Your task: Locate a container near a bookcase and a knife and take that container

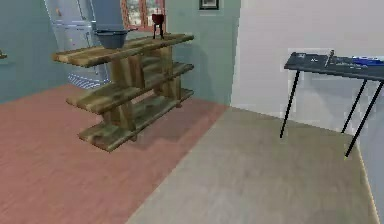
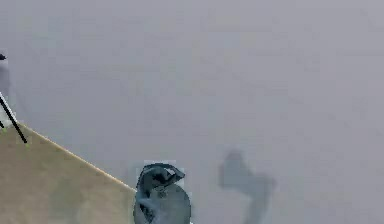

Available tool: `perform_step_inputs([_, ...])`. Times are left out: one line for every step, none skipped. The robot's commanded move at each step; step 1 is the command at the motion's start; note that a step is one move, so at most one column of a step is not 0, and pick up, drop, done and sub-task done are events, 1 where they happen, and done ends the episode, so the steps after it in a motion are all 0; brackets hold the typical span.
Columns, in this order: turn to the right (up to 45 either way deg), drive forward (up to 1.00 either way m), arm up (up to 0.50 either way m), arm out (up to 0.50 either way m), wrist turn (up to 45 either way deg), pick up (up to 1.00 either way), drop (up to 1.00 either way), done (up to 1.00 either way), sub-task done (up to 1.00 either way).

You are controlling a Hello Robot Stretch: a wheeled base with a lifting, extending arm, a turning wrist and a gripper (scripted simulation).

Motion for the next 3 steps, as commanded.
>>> perform_step_inputs([-45.0, 0.0, 0.0, 0.0, 0.0, 0.0, 0.0, 0.0, 0.0])
perform_step_inputs([-12.0, 0.0, 0.0, 0.0, 0.0, 0.0, 0.0, 0.0, 0.0])
perform_step_inputs([0.0, 1.0, 0.0, 0.0, 0.0, 0.0, 0.0, 0.0, 0.0])
